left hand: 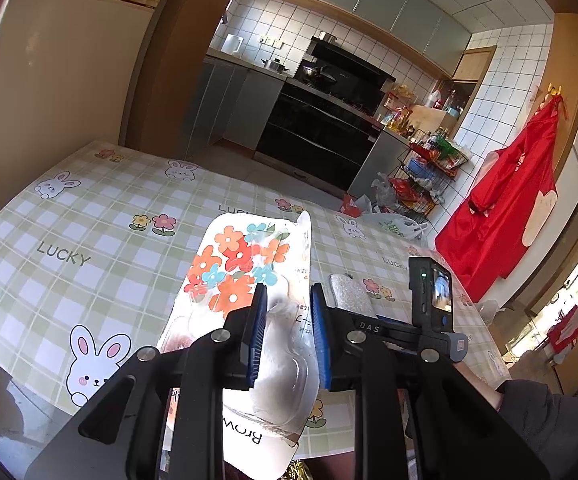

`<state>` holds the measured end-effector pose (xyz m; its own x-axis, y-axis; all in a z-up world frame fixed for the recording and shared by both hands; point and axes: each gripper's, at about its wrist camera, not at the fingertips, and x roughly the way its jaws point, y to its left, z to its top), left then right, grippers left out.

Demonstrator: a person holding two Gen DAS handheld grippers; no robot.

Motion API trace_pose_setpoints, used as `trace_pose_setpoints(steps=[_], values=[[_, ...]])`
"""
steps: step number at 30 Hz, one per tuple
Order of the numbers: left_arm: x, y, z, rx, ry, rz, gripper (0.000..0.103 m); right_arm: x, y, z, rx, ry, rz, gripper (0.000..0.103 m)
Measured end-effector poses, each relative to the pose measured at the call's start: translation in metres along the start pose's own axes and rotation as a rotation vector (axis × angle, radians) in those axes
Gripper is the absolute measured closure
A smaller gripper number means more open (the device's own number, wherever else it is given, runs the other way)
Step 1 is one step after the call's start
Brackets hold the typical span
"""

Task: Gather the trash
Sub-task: 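Grasp and lift the white sponge with the right tool while the left tool holds the tray, then carry the sponge over the bin and open the right tool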

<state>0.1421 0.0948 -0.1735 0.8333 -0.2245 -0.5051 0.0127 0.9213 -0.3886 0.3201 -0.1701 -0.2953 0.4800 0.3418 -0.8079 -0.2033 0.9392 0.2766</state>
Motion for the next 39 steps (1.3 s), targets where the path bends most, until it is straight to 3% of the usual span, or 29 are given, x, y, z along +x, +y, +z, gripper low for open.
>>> trace_pose_setpoints(steps=[9,14,19,26,39], values=[[-0.031,-0.016,0.002,-0.001,-0.024,-0.083,0.082,-0.132,-0.005,-0.02,-0.027,-0.203,0.166,0.012],[-0.052,-0.021,0.005,0.013,-0.046,-0.112,0.081,-0.209,0.002,-0.045,-0.131,-0.354,0.134,0.012],[-0.068,-0.027,0.002,0.028,-0.053,-0.131,0.081,-0.253,0.009,-0.079,-0.213,-0.435,0.093,0.012],[-0.081,-0.032,-0.008,0.049,-0.037,-0.139,0.081,-0.272,0.017,-0.118,-0.281,-0.442,0.08,0.012],[-0.089,-0.034,-0.013,0.063,-0.037,-0.146,0.081,-0.262,0.057,-0.159,-0.445,-0.334,0.149,0.006]])
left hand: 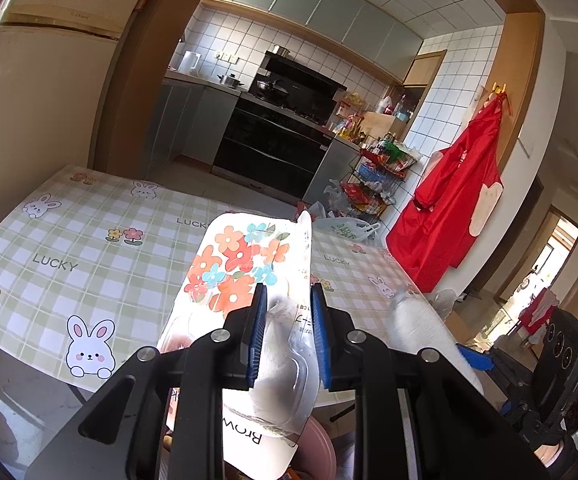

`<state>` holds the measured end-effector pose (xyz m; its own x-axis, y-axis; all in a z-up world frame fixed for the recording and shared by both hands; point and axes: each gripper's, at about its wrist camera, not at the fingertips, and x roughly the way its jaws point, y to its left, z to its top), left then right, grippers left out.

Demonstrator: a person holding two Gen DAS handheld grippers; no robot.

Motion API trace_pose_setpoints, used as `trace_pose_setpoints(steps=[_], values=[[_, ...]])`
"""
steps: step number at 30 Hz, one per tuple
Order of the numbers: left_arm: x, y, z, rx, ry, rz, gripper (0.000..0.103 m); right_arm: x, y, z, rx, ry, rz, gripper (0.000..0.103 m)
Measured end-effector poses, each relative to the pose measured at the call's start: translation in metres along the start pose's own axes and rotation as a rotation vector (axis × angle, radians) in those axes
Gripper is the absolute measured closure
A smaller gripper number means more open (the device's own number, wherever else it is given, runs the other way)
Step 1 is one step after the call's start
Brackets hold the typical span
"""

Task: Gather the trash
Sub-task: 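Carry the sponge over the bin and open the right tool, then lower the clear tray over the bin and open the left tool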

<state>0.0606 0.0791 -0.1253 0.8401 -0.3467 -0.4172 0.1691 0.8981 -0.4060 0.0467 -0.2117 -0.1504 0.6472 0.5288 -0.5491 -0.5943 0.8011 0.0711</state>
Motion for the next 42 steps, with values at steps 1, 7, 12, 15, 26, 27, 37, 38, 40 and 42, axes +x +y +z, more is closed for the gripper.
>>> trace_pose_setpoints(steps=[1,7,12,15,26,27,37,38,40,42], values=[[0.001,0.0,0.0,0.0,0.0,0.0,0.081,0.002,0.002,-0.001,0.001,0.005,0.003,0.006],[-0.001,-0.004,0.0,0.007,0.014,-0.021,0.081,0.001,0.002,0.007,0.024,-0.027,-0.041,0.006],[0.002,-0.015,-0.003,0.027,0.064,-0.073,0.081,-0.016,-0.017,0.017,0.066,-0.103,-0.124,0.006],[0.004,-0.025,-0.009,0.047,0.104,-0.114,0.081,-0.028,-0.03,0.022,0.088,-0.143,-0.164,0.006],[0.02,-0.057,-0.035,0.107,0.23,-0.206,0.081,-0.041,-0.06,0.021,0.146,-0.151,-0.242,0.006],[0.02,-0.059,-0.036,0.114,0.233,-0.21,0.08,-0.041,-0.06,0.02,0.147,-0.154,-0.245,0.006],[0.034,-0.062,-0.048,0.125,0.304,-0.241,0.079,-0.041,-0.063,0.02,0.167,-0.15,-0.253,0.006],[0.036,-0.062,-0.05,0.124,0.316,-0.239,0.078,-0.041,-0.064,0.019,0.169,-0.15,-0.255,0.006],[0.041,-0.061,-0.054,0.117,0.346,-0.232,0.062,-0.041,-0.064,0.019,0.174,-0.147,-0.256,0.006],[0.044,-0.058,-0.058,0.101,0.355,-0.231,0.046,-0.04,-0.065,0.019,0.181,-0.142,-0.257,0.006]])
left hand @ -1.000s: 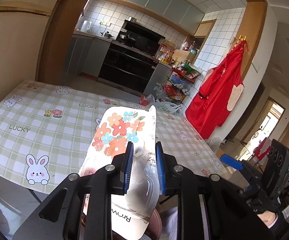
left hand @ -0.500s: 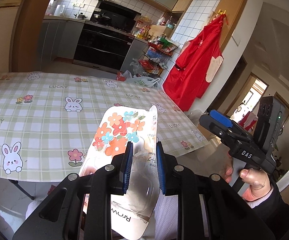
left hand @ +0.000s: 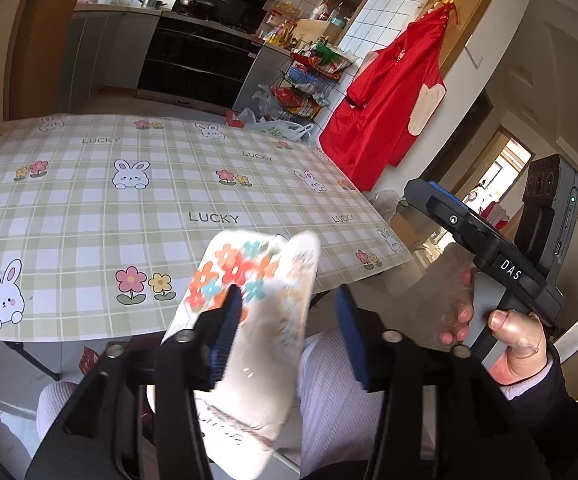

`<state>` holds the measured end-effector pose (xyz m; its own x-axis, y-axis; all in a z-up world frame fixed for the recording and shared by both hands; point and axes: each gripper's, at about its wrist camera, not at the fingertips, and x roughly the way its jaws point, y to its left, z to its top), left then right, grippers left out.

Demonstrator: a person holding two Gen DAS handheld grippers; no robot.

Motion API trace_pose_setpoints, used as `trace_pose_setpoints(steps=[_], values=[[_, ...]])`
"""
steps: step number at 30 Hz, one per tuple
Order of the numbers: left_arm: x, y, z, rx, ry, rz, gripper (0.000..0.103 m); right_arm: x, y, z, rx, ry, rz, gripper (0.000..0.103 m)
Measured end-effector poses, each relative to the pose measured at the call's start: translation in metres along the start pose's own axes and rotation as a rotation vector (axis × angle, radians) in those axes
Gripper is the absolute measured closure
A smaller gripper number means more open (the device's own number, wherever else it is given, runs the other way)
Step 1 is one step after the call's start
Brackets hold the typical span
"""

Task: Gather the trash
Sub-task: 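Lower the clear tray over the bin and open the left tool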

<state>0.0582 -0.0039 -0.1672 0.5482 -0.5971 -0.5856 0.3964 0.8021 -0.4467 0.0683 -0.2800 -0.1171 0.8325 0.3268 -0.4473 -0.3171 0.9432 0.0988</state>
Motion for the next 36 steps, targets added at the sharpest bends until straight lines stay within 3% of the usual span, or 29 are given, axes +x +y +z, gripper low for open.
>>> trace_pose_setpoints(steps=[5,15,24,36], values=[[-0.004,0.008,0.001,-0.01,-0.02,0.054,0.029,0.004,0.0,-0.003,0.007,0.019,-0.001,0.006],[-0.027,0.025,0.01,0.051,-0.082,0.303,0.009,0.013,0.011,-0.007,-0.013,0.088,-0.014,0.006],[-0.052,0.024,0.024,0.1,-0.168,0.467,0.006,0.013,0.035,0.005,-0.078,0.113,-0.072,0.006],[-0.076,0.019,0.041,0.106,-0.253,0.486,0.006,0.012,0.045,0.027,-0.041,0.098,-0.1,0.006]])
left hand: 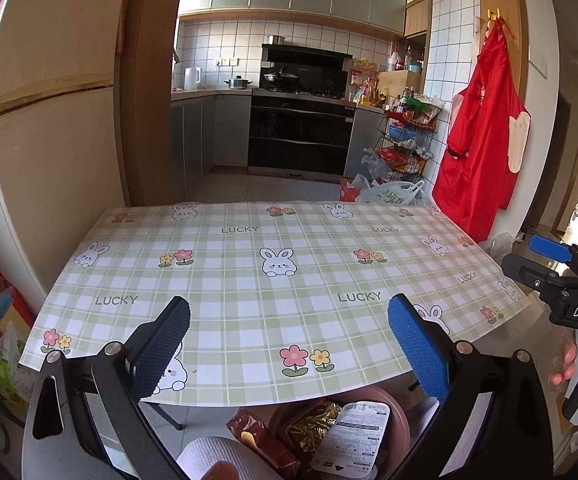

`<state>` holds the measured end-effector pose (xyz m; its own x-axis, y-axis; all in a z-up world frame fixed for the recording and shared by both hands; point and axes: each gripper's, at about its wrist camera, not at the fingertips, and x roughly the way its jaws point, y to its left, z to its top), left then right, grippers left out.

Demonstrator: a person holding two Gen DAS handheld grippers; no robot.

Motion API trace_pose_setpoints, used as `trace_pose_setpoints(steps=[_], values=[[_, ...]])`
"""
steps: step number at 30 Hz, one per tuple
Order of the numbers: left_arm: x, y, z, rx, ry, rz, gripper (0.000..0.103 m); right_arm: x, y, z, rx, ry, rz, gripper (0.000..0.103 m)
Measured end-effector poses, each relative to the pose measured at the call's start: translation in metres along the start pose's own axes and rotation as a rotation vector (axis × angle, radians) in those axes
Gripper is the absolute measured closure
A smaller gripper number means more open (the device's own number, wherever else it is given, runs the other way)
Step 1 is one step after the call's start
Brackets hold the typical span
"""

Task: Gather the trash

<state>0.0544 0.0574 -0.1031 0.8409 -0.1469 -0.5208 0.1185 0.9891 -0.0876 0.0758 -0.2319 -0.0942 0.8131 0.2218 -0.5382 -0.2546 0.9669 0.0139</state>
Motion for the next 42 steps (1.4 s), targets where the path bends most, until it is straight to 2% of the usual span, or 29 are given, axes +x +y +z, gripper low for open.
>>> trace_pose_setpoints(steps=[4,14,42], values=[[-0.007,-0.002,0.005,0.004,-0.05,0.011,0.006,0.0,0.0,0.0,0.015,0.002,-0.001,0.006],[-0.008,-0.009,0.01,0.027,-0.082,0.007,0.006,-0.001,-0.003,0.001,0.028,0.0,-0.013,0.006],[-0.006,-0.004,0.014,0.03,-0.08,0.036,0.006,-0.002,-0.011,0.002,0.061,-0.001,-0.038,0.006]])
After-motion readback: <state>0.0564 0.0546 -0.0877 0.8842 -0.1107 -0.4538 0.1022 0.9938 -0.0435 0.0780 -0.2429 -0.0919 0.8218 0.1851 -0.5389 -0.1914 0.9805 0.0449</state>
